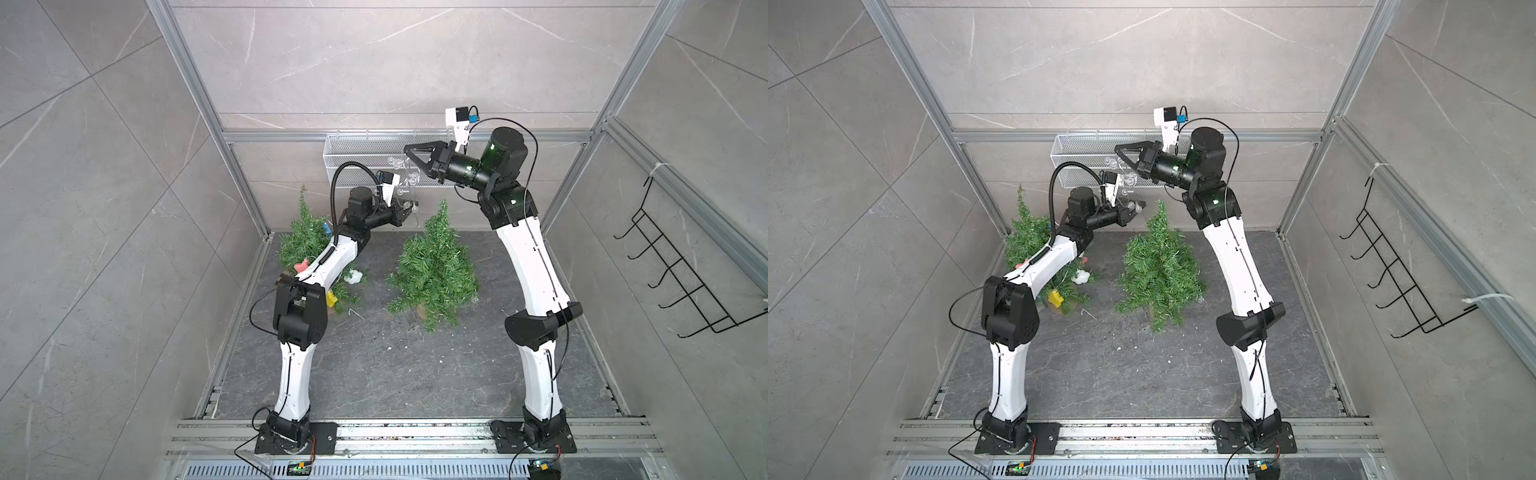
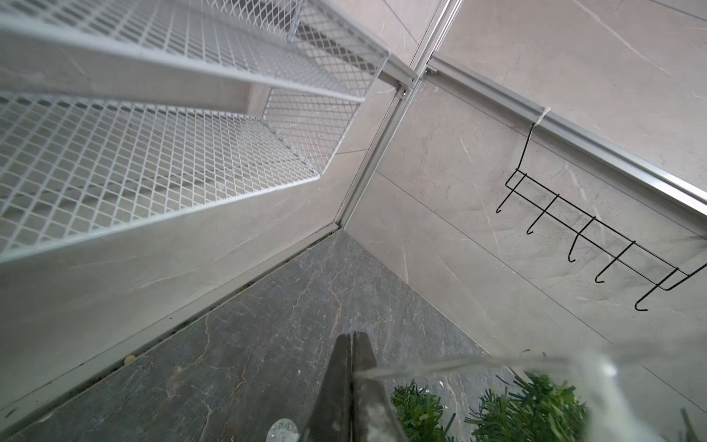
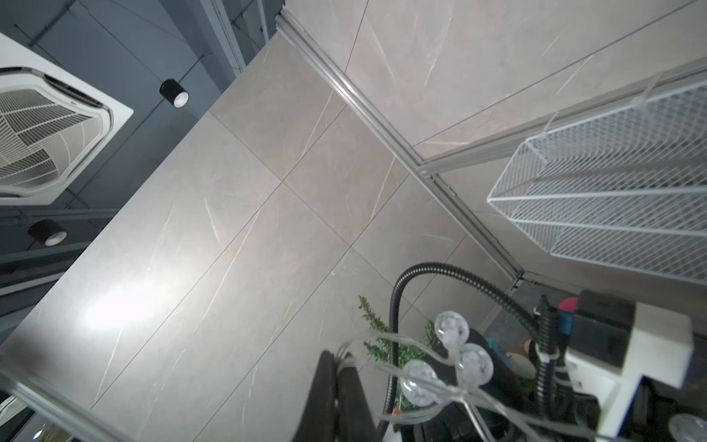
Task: Wrap string light around the christmas tree
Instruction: Wrap the light string around the Christmas tree.
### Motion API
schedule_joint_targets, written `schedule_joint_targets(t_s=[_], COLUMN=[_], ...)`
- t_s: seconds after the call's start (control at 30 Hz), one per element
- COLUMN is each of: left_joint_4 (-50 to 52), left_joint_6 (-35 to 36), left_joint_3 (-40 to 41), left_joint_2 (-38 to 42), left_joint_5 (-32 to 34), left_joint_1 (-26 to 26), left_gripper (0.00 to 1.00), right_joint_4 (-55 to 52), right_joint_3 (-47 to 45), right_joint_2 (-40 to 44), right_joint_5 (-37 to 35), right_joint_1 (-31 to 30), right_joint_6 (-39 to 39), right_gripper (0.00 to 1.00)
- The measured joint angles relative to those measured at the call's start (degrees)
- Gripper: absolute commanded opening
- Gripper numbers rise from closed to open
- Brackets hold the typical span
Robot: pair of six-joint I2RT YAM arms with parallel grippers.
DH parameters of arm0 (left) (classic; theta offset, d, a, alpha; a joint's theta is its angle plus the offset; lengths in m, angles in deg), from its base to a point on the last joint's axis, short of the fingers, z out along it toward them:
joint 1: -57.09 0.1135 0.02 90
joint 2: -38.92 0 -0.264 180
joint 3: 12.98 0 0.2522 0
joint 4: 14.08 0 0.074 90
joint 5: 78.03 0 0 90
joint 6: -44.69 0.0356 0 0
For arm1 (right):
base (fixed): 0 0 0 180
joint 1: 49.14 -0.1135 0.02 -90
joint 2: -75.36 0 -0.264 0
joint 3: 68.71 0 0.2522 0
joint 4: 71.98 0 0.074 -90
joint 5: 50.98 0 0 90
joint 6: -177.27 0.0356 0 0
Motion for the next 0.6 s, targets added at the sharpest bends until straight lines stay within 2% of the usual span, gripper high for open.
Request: schedule_joint_targets(t_s=[0.2,0.4,0.6], left_joint_4=[-3.69,-5.46,-4.7], left_joint_6=[0.02,0.0,0.61], left_joint_3=[3.34,4.57,8.79], left_joint_2=[1.86,1.92,2.05], left_joint_5=[-0.48,-0.66,-0.63], left_joint_1=[0.61,0.66,0.76], left_gripper=[0.0,0.0,0.0], right_joint_4=[-3.72,-6.27,-5.49], right_joint_3=[-8.46,-10.56,-33.35], right_joint_2=[7.54,8.79,19.43], right_joint_5=[1.55,5.73,10.82], right_joint_1=[0.09,0.17,-0.48], right_joint_6=[-3.3,-3.8,-3.63], right_gripper=[0.0,0.0,0.0])
